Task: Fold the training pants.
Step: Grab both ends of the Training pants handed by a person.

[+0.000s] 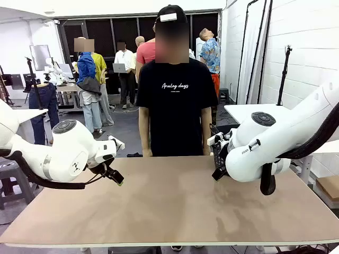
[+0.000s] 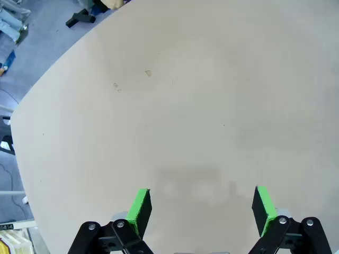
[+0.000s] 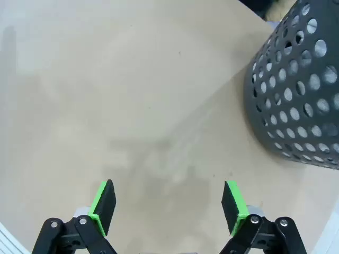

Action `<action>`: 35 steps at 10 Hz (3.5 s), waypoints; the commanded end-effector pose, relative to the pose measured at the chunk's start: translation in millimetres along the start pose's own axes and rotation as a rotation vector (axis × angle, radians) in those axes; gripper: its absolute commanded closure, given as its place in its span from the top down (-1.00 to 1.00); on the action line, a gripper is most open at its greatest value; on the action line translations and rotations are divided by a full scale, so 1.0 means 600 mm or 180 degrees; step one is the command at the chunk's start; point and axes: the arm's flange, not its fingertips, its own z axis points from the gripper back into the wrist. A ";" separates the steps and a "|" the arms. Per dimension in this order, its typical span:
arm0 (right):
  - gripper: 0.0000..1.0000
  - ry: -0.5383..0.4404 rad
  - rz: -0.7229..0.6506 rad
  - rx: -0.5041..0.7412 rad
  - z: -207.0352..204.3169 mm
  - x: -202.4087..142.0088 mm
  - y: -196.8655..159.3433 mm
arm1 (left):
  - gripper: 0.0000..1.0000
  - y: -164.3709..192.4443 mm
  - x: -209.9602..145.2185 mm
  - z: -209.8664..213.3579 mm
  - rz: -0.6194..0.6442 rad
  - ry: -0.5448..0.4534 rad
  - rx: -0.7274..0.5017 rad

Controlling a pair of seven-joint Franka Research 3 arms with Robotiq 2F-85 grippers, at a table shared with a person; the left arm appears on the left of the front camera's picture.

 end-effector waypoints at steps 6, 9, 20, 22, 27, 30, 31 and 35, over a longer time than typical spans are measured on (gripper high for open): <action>1.00 0.0000 0.0000 0.0000 0.000 0.000 0.000 | 1.00 0.000 0.000 0.000 0.0000 -0.0001 0.0000; 1.00 0.0000 0.0000 0.0000 0.000 0.000 0.000 | 1.00 0.000 0.000 0.000 0.0000 -0.0001 0.0000; 1.00 -0.0048 -0.0040 0.0046 0.022 0.013 0.008 | 1.00 0.005 0.014 0.028 -0.0037 -0.0002 0.0008; 1.00 -0.0092 -0.0048 0.0113 0.078 0.024 0.005 | 1.00 0.004 0.036 0.083 -0.0006 0.0054 -0.0023; 1.00 -0.0084 0.0060 0.0234 0.202 0.044 -0.005 | 1.00 -0.013 0.085 0.212 -0.0075 0.0152 -0.0121; 1.00 -0.0135 0.0158 0.0156 0.249 0.047 0.003 | 1.00 -0.021 0.084 0.242 -0.0089 0.0068 -0.0160; 1.00 -0.0204 0.0158 0.0137 0.259 0.047 0.003 | 1.00 -0.023 0.082 0.245 -0.0090 0.0030 -0.0168; 1.00 -0.0324 0.0154 0.0119 0.279 0.049 0.007 | 1.00 -0.036 0.071 0.251 -0.0117 -0.0028 -0.0183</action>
